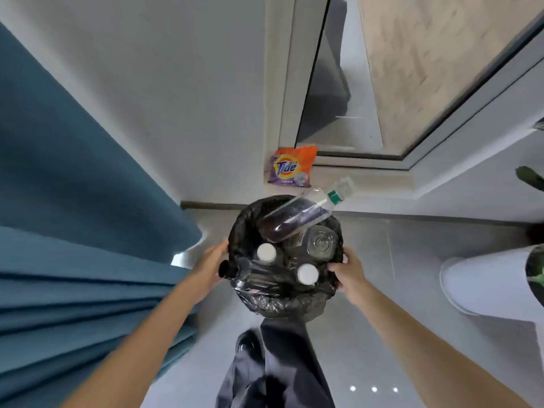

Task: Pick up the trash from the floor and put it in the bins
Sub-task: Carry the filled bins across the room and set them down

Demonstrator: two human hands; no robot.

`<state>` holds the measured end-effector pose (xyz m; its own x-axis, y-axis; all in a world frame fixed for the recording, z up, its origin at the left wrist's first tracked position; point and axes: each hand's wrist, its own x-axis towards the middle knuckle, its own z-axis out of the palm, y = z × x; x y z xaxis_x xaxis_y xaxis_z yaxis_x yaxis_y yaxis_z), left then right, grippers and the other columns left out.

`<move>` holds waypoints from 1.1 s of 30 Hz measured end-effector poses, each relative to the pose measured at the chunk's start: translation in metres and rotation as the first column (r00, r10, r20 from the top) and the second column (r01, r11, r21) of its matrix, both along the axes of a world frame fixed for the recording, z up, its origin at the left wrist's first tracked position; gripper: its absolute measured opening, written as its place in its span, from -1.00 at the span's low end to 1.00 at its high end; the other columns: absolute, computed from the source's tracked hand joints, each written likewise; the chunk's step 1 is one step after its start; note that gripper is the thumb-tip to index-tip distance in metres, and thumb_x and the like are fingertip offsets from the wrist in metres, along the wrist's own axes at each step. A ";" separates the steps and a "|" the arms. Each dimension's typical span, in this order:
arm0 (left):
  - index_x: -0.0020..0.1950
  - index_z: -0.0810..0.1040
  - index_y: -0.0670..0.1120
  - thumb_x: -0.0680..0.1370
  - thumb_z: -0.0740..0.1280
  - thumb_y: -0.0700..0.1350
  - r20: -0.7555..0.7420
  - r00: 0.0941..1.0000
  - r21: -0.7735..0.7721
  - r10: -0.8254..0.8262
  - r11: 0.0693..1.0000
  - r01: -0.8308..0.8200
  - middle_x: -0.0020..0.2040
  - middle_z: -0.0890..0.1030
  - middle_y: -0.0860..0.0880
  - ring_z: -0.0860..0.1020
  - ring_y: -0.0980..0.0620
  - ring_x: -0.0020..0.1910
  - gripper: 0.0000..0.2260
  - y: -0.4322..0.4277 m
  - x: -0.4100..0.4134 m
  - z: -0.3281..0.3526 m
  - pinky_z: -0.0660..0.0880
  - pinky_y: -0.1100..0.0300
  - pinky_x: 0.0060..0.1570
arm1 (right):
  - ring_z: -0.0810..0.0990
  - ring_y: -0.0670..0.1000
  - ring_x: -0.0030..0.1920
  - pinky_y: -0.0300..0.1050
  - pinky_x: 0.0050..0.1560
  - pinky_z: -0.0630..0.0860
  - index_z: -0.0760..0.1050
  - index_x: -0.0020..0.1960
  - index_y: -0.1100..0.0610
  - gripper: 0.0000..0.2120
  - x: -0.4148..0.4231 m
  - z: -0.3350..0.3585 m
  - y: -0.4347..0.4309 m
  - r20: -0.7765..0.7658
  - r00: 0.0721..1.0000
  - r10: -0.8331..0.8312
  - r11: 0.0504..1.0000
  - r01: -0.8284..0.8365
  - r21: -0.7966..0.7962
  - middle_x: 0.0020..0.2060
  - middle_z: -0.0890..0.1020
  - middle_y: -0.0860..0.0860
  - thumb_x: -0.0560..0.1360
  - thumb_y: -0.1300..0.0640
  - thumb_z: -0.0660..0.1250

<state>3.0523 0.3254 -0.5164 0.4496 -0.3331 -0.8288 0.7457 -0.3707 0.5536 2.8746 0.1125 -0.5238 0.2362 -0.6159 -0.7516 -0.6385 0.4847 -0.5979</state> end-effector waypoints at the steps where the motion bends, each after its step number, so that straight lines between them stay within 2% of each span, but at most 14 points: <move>1: 0.05 0.54 -0.07 0.61 0.16 0.07 -0.016 1.000 0.001 0.019 1.000 -0.019 0.00 0.58 -0.01 0.56 -0.02 -0.06 -0.73 -0.009 0.009 -0.021 0.48 0.11 -0.12 | 0.52 0.12 -0.18 -0.15 -0.36 0.44 0.35 0.13 0.00 -0.60 0.011 -0.020 -0.006 -0.008 1.000 0.000 1.000 0.000 0.012 0.01 0.52 0.14 0.48 0.45 0.19; 3: -0.02 0.51 -0.08 0.63 0.11 0.06 -0.054 0.995 0.009 0.079 0.997 -0.078 -0.02 0.52 0.02 0.51 0.03 -0.10 -0.73 -0.023 0.025 -0.047 0.44 0.09 -0.11 | 0.52 0.12 -0.18 -0.04 -0.26 0.50 0.36 0.14 -0.01 -0.60 0.030 -0.054 -0.016 -0.023 1.000 -0.007 1.000 0.008 0.026 0.00 0.53 0.14 0.49 0.44 0.19; 5: -0.01 0.48 -0.13 0.63 0.10 0.07 -0.080 0.986 0.011 0.149 0.989 -0.149 0.05 0.49 -0.02 0.50 -0.03 -0.02 -0.69 -0.036 0.043 -0.083 0.39 0.04 0.04 | 0.53 0.13 -0.16 0.17 -0.10 0.56 0.36 0.16 -0.02 -0.60 0.048 -0.096 -0.027 -0.032 0.999 -0.005 1.000 0.006 0.027 -0.04 0.54 0.14 0.51 0.42 0.20; 6: 0.03 0.45 -0.15 0.63 0.09 0.07 -0.094 0.979 0.013 0.180 0.984 -0.179 0.11 0.47 -0.04 0.48 -0.07 0.06 -0.69 -0.041 0.052 -0.104 0.38 0.01 0.08 | 0.53 0.14 -0.15 0.16 -0.10 0.56 0.36 0.18 -0.01 -0.61 0.057 -0.117 -0.033 -0.035 0.999 0.000 1.000 0.001 0.027 -0.05 0.54 0.14 0.51 0.42 0.20; 8: 0.09 0.44 -0.13 0.63 0.10 0.09 -0.118 0.971 0.025 0.210 0.978 -0.208 0.22 0.43 -0.05 0.44 -0.11 0.17 -0.69 -0.053 0.065 -0.142 0.40 0.01 0.06 | 0.52 0.12 -0.20 -0.06 -0.28 0.48 0.37 0.24 0.03 -0.60 0.073 -0.158 -0.044 -0.020 1.000 0.008 1.000 -0.007 0.027 -0.06 0.54 0.14 0.52 0.42 0.19; 11: 0.26 0.44 -0.12 0.62 0.11 0.10 -0.093 0.974 0.059 0.208 0.977 -0.203 0.24 0.43 -0.03 0.42 -0.13 0.30 -0.63 -0.072 0.085 -0.208 0.38 0.04 0.09 | 0.51 0.06 -0.27 -0.20 -0.38 0.43 0.36 0.26 0.01 -0.58 0.098 -0.227 -0.063 -0.006 1.000 0.016 0.999 -0.016 0.041 -0.04 0.54 0.13 0.53 0.42 0.17; 14: 0.29 0.43 -0.12 0.61 0.12 0.13 -0.100 0.983 0.061 0.153 0.987 -0.148 0.19 0.47 0.03 0.47 -0.07 0.22 -0.59 -0.082 0.098 -0.263 0.41 0.05 0.10 | 0.52 0.07 -0.26 -0.17 -0.34 0.44 0.34 0.25 -0.02 -0.58 0.113 -0.280 -0.078 -0.007 1.000 0.031 0.999 -0.030 0.027 -0.05 0.54 0.13 0.54 0.41 0.18; 17: 0.30 0.46 -0.08 0.59 0.14 0.15 -0.083 0.991 0.043 0.109 0.993 -0.106 0.22 0.51 0.03 0.54 -0.02 0.07 -0.59 -0.089 0.108 -0.307 0.48 0.10 -0.10 | 0.55 0.13 -0.25 -0.17 -0.39 0.48 0.33 0.21 -0.01 -0.61 0.125 -0.325 -0.089 -0.008 0.998 0.061 0.998 -0.060 0.006 -0.10 0.55 0.16 0.54 0.40 0.20; 20: 0.24 0.47 -0.05 0.61 0.13 0.10 -0.091 0.989 0.032 0.121 0.992 -0.118 0.06 0.54 0.07 0.55 0.03 -0.02 -0.67 -0.099 0.113 -0.334 0.47 0.11 -0.17 | 0.57 0.17 -0.11 0.07 -0.14 0.57 0.35 0.26 0.02 -0.62 0.133 -0.362 -0.097 -0.019 0.996 0.083 0.997 -0.083 0.001 -0.06 0.55 0.17 0.54 0.37 0.22; 22: 0.26 0.48 -0.06 0.61 0.14 0.11 -0.092 0.991 0.029 0.101 0.995 -0.099 0.03 0.57 0.07 0.57 0.01 0.03 -0.65 -0.102 0.115 -0.351 0.49 0.10 -0.14 | 0.57 0.18 -0.08 0.19 0.01 0.58 0.34 0.25 0.00 -0.62 0.135 -0.381 -0.098 -0.033 0.995 0.095 0.995 -0.095 0.000 -0.05 0.56 0.16 0.54 0.36 0.22; 25: 0.26 0.49 -0.04 0.61 0.14 0.09 -0.087 0.992 0.035 0.087 0.996 -0.084 0.03 0.57 0.09 0.57 0.01 0.04 -0.67 -0.105 0.116 -0.373 0.51 0.09 -0.13 | 0.57 0.17 -0.05 0.14 0.01 0.58 0.33 0.32 0.06 -0.60 0.136 -0.404 -0.101 -0.040 0.995 0.096 0.995 -0.096 0.007 -0.01 0.56 0.17 0.55 0.35 0.22; 29: 0.12 0.51 -0.02 0.62 0.14 0.07 -0.097 0.992 0.034 0.084 0.996 -0.081 -0.06 0.56 0.09 0.56 0.04 -0.05 -0.75 -0.109 0.115 -0.387 0.50 0.08 -0.03 | 0.55 0.16 -0.03 0.10 -0.02 0.56 0.30 0.35 0.07 -0.59 0.138 -0.424 -0.099 -0.060 0.994 0.089 0.996 -0.087 0.028 0.02 0.54 0.16 0.56 0.34 0.20; 31: 0.21 0.48 -0.03 0.62 0.14 0.08 -0.095 0.992 0.027 0.078 0.997 -0.076 -0.03 0.56 0.09 0.57 0.04 -0.03 -0.71 -0.110 0.116 -0.394 0.49 0.06 0.03 | 0.54 0.16 -0.03 0.09 -0.02 0.54 0.28 0.36 0.07 -0.60 0.139 -0.430 -0.099 -0.055 0.996 0.067 0.997 -0.065 0.041 0.06 0.53 0.19 0.57 0.35 0.19; 33: 0.33 0.44 -0.04 0.62 0.14 0.09 -0.087 0.994 0.014 0.073 0.997 -0.072 0.12 0.54 0.06 0.56 0.01 0.04 -0.65 -0.110 0.118 -0.398 0.49 0.08 0.00 | 0.54 0.17 -0.01 0.12 0.01 0.56 0.28 0.36 0.07 -0.60 0.139 -0.436 -0.099 -0.061 0.996 0.059 0.997 -0.056 0.045 0.14 0.53 0.20 0.58 0.35 0.18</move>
<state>3.1704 0.2157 -0.9148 0.3985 -0.2928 -0.8692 0.8161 -0.3192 0.4817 3.0139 0.0131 -0.9602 0.2220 -0.5689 -0.7919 -0.7015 0.4709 -0.5350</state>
